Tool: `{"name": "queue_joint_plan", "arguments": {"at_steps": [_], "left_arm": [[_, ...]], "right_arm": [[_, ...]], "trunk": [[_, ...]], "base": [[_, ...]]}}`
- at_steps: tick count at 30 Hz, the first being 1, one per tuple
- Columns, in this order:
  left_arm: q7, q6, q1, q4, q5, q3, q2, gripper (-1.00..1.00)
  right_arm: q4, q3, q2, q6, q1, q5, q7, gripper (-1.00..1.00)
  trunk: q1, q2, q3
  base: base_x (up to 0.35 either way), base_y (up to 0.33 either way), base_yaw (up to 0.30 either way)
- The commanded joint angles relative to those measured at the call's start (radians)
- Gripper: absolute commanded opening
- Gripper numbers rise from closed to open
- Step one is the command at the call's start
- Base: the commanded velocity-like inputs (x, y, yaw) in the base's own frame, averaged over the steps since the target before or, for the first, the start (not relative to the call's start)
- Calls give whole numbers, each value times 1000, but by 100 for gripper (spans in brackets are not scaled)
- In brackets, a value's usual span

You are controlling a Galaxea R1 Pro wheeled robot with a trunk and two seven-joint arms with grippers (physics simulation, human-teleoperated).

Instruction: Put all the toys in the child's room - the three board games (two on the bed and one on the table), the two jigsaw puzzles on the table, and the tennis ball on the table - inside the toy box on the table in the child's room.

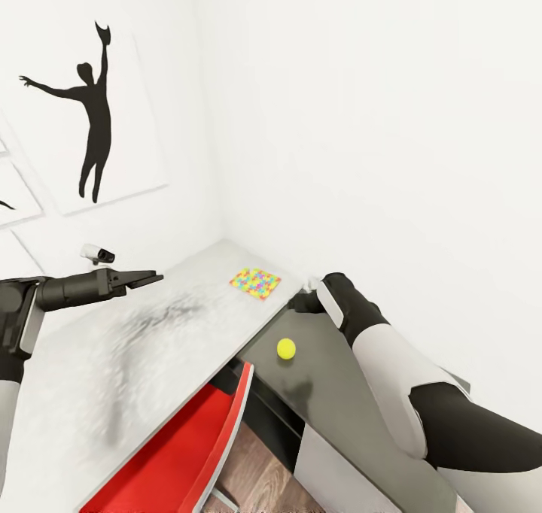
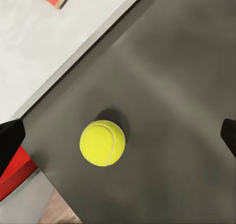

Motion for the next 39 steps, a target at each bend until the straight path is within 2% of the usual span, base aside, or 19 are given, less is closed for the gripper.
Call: {"name": "queue_joint_plan", "arguments": {"at_steps": [1,9,39], "left_arm": [[-4,11,-1,0,0,0,-1,100],[-4,10,0,0,0,0,-10,100],[-4,8,0,0,-1,2,-15,100]], "right_arm": [[-1,3,0,3,-1,-10,-8,100],[-2,4,0,3,-1,-10,-1,100],[-5,4,0,4,-1,-12,21,100]], "trunk": [[1,-2,-4],[1,-2,-17],[1,-2,-66]], "base": [[0,0,0],[0,0,0],[0,0,0]]}}
